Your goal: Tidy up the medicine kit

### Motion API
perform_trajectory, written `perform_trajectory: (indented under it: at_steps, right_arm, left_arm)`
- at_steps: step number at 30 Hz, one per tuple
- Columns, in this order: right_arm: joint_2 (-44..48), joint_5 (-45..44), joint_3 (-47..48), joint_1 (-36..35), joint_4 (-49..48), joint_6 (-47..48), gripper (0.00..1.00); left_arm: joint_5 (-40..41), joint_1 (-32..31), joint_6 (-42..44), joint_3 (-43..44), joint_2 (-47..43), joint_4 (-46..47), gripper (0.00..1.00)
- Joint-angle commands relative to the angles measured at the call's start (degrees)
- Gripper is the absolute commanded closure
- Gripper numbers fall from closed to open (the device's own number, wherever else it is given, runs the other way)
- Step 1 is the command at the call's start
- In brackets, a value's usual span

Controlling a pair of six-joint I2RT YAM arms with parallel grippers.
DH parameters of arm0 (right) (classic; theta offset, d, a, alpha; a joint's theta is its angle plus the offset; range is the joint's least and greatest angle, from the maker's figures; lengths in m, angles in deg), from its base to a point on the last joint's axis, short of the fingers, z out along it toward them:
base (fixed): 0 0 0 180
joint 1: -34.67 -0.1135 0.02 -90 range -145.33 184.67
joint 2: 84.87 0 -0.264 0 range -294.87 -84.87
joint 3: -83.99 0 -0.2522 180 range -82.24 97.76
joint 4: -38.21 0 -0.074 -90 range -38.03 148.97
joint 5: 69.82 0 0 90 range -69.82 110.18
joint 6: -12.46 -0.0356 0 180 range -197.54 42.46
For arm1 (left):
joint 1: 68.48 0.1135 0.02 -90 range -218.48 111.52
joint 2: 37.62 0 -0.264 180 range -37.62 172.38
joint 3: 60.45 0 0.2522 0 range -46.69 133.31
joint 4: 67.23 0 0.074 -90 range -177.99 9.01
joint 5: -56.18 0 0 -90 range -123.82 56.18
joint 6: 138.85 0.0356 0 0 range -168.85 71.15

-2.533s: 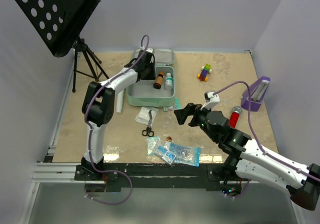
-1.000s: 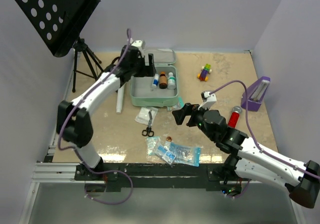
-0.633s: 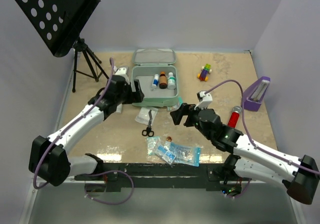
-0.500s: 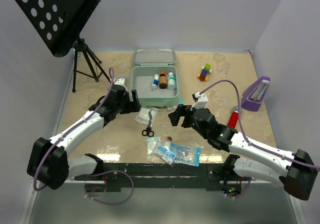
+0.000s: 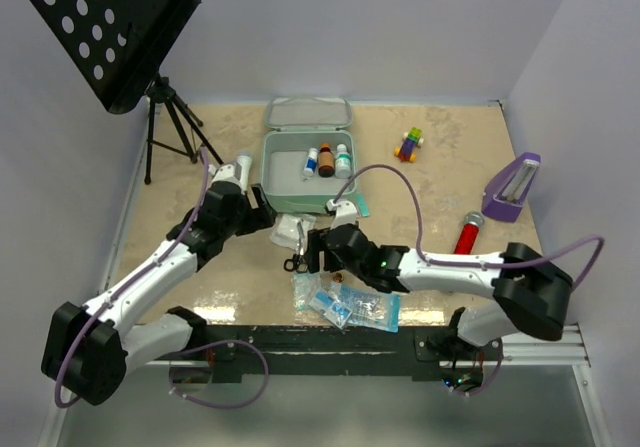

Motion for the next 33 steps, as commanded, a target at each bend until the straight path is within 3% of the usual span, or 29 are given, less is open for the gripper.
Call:
perform_trajectory:
  at_steps: [1, 17, 33]
  right_arm:
    - [-6.0, -3.0, 5.4, -1.0, -3.3, -0.5, 0.22]
    - [-24.1, -9.2, 17.4, -1.8, -0.2, -1.8, 0.41]
    - [-29.4, -9.6, 20.4, -1.8, 2.2, -4.0, 0.55]
  left_arm:
    - [1.2, 0.2, -2.3, -1.0, -3.0, 1.1, 0.15]
    - [0.4, 0.3, -4.3, -5.4, -8.1, -0.4, 0.15]
    - [0.3, 0.3, -3.2, -6.5, -8.5, -0.2, 0.15]
